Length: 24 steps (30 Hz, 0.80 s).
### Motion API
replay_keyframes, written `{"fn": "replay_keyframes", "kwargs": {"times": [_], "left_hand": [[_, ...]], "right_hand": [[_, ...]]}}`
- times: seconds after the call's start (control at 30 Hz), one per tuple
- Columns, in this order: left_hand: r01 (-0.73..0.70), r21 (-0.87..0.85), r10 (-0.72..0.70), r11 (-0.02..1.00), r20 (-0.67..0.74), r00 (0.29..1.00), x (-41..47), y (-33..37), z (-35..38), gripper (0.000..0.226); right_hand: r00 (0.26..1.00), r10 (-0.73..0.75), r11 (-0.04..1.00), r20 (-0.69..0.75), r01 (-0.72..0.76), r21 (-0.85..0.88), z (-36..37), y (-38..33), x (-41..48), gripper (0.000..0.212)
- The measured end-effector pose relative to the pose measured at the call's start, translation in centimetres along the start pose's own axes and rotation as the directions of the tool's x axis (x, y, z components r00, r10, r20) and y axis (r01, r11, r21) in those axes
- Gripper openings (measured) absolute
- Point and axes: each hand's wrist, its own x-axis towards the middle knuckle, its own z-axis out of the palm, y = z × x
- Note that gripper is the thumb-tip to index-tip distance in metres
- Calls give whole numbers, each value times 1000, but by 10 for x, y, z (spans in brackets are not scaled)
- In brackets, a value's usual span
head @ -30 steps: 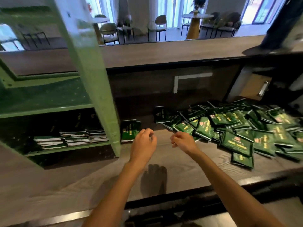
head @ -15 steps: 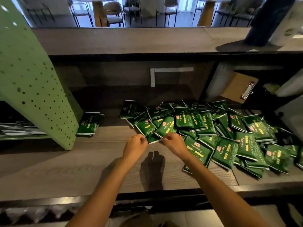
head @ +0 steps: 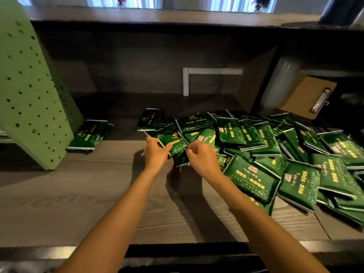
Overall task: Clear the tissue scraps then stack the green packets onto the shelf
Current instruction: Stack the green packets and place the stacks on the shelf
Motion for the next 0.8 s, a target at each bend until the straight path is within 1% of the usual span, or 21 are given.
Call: {"fn": "replay_keyframes", "kwargs": {"times": [0.1,0.17,0.23,0.3,0.37,0.43,0.5,0.53,0.6,0.63,0.67,0.73,0.77,0.8], "left_hand": [[-3,-206,3,978,1,1000,5,-3,2,42],[-8,-321,10,947,4,1000,7,-7,1,48],[-35,-371,35,928,-7,999,8,-15,1,53],[-81,-378,64,922,-56,996,8,-20,-2,50],[-95,-461,53,882,-104,993,6,-21,-8,50],[-103,-543,33,834,-137,990,3,-22,-17,53],[-101,-563,15,820,-155,988,-2,-24,-25,57],[-84,-597,-1,798,-140,990,-1,-26,-26,58],[-8,-676,-58,737,-75,996,-1,-26,-29,58],[26,-678,-77,735,-44,996,0,-24,-30,55],[44,-636,-75,771,-21,997,1,-23,-29,47],[13,-535,-20,845,-8,1000,1,-21,-27,23],[-9,-496,6,868,-7,1000,1,-22,-26,14],[-30,-480,27,877,-15,1000,2,-24,-25,13]], "right_hand": [[998,-4,1000,-56,3,-12,14,3,6,22],[996,2,1000,-88,-4,-25,19,2,9,23],[996,1,999,-89,-4,-34,22,2,11,24],[995,-11,999,-96,7,-43,24,1,10,29],[994,-37,999,-103,36,-16,28,2,9,31],[996,-44,998,-83,49,48,31,3,8,28],[999,-39,992,-36,43,118,34,4,7,29],[999,-37,989,-12,38,146,35,5,7,30],[999,-26,983,26,21,182,36,6,8,28],[999,-21,981,41,12,194,36,6,9,27],[998,-14,978,56,3,206,36,6,9,24],[996,-2,973,84,-18,232,35,6,10,21],[996,5,968,91,-28,249,36,7,10,23],[995,16,960,95,-42,275,36,7,10,25]]}}
